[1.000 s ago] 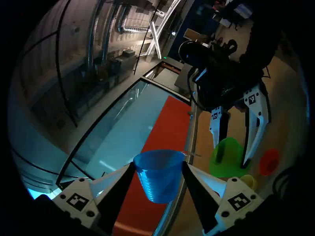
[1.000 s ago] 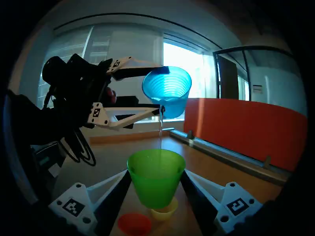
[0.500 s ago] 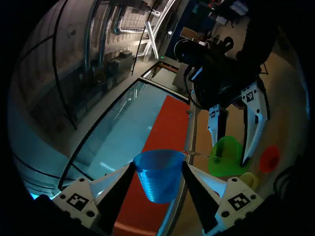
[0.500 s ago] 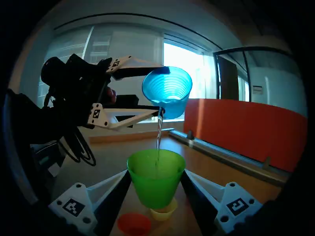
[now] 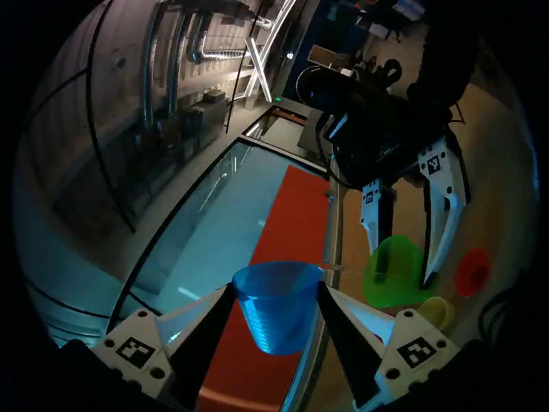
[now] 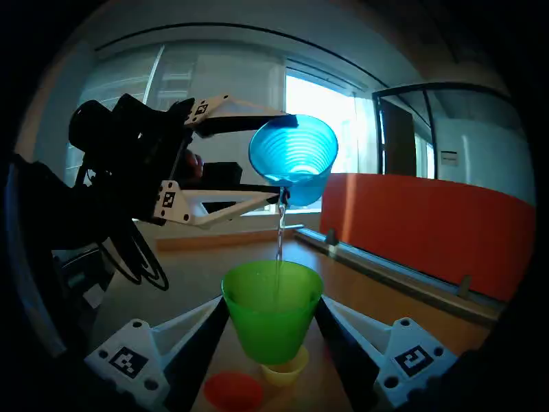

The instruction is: Pour water

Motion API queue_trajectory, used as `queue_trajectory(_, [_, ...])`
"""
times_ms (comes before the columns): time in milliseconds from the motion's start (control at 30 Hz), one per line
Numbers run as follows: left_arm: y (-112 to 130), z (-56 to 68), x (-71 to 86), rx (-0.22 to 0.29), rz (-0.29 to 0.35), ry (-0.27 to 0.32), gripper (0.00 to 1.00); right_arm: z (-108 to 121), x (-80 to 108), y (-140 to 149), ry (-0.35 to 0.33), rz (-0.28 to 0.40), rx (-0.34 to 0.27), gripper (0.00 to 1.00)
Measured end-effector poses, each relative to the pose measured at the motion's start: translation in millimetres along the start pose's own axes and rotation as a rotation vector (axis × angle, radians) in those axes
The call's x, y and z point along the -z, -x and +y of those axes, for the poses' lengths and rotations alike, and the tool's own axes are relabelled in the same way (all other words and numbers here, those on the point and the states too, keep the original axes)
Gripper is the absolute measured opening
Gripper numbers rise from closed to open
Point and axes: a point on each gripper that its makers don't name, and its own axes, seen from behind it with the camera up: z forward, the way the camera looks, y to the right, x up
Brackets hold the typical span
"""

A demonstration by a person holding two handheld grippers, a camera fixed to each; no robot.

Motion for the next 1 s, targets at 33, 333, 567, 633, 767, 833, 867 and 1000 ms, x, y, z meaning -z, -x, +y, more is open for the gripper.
queue_trajectory(33, [-0.3, 0.0, -0.1, -0.002, 0.000, 0.000, 0.86, 0.0, -0.1, -0.2, 0.000, 0.000, 0.000, 0.89])
queue_trajectory(333, [-2.7, -0.3, -0.5, -0.031, -0.002, 0.002, 0.86, 0.1, -0.6, 0.4, 0.003, 0.002, -0.001, 0.89])
queue_trajectory(567, [-3.9, 1.5, -1.2, -0.038, -0.001, 0.003, 0.86, 0.9, -0.8, 0.7, 0.008, 0.008, -0.006, 0.89])
queue_trajectory(633, [-4.4, 2.0, -1.3, -0.042, -0.001, 0.003, 0.86, 0.7, -0.9, 0.4, 0.008, 0.009, -0.006, 0.89])
queue_trajectory(767, [-5.6, 2.9, -1.7, -0.051, -0.001, 0.005, 0.86, 0.5, -1.3, -0.3, 0.008, 0.010, -0.005, 0.88])
queue_trajectory(833, [-6.0, 2.8, -1.8, -0.056, -0.002, 0.005, 0.86, 0.6, -1.3, -0.9, 0.009, 0.012, -0.005, 0.89])
queue_trajectory(867, [-6.2, 2.5, -1.8, -0.059, -0.002, 0.005, 0.86, 0.8, -1.1, -1.3, 0.009, 0.013, -0.005, 0.88])
queue_trajectory(1000, [-7.6, 1.2, -2.0, -0.070, -0.003, 0.004, 0.86, 1.0, -0.6, -1.8, 0.011, 0.015, -0.006, 0.88])
